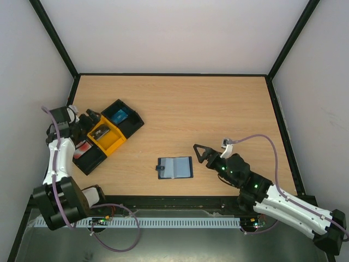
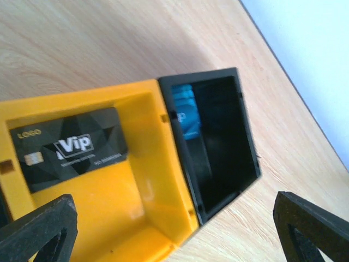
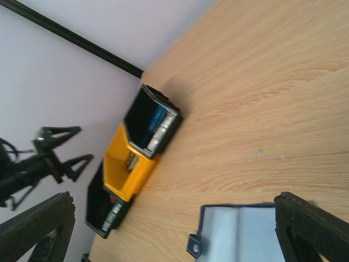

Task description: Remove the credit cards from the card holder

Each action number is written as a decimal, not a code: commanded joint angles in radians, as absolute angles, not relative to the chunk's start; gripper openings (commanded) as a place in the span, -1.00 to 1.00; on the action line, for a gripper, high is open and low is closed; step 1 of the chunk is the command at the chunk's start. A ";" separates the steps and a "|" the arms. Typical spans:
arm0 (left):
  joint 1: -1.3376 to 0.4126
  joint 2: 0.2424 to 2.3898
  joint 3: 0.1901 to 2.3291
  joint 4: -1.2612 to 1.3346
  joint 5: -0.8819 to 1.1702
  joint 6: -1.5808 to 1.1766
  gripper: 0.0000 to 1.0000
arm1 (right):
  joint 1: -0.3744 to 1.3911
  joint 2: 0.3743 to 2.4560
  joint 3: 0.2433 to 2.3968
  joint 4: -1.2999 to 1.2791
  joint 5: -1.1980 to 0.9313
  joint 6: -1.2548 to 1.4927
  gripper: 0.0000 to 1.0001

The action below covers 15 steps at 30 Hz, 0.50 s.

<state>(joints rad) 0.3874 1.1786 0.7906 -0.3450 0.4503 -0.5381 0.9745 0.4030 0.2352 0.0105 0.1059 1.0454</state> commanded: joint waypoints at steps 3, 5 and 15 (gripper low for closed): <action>0.373 1.066 0.793 -0.426 0.626 -0.520 0.99 | 0.971 0.527 0.304 -0.071 0.099 0.970 0.95; 0.354 1.035 0.792 -0.445 0.652 -0.515 0.99 | 0.971 0.557 0.307 -0.068 0.083 0.964 0.95; 0.163 0.872 0.780 -0.526 0.697 -0.450 0.99 | 0.971 0.614 0.380 -0.232 0.202 0.980 0.95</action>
<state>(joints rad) 0.2390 0.9348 0.7898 -0.4866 0.6601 -0.4797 0.9745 0.6209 0.3065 -0.1287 0.1146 0.9874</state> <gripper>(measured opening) 0.997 0.976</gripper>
